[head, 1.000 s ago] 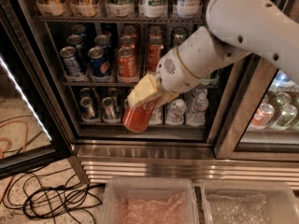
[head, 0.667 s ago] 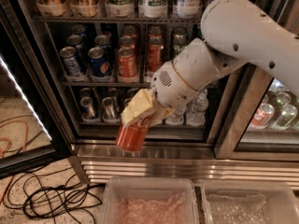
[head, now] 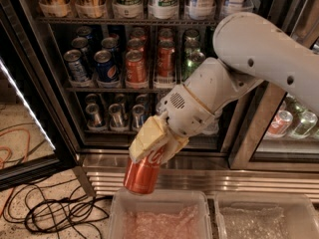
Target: Pick coke can from middle shelf of fridge
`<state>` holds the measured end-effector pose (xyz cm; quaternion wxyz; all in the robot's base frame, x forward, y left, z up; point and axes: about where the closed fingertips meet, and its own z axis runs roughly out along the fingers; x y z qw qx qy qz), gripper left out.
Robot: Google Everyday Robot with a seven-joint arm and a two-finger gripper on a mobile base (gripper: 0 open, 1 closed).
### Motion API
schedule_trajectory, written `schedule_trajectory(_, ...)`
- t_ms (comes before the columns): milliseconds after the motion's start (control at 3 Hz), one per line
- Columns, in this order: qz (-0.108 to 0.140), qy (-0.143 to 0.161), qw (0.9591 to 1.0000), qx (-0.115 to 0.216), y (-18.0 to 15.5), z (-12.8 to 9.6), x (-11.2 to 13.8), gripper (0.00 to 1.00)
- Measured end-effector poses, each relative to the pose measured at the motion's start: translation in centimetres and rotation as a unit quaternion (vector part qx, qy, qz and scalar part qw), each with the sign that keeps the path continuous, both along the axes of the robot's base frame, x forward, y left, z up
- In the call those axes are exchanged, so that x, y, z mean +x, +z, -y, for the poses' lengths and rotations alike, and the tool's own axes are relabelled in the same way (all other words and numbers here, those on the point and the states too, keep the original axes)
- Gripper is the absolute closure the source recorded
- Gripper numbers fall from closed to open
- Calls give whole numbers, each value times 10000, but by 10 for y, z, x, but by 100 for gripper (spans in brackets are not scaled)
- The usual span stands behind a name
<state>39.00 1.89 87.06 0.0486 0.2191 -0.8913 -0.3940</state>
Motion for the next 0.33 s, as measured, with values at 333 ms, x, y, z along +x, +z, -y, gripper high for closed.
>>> schedule_trajectory(333, -4, 3, 10000, 1, 0, 0, 0, 100)
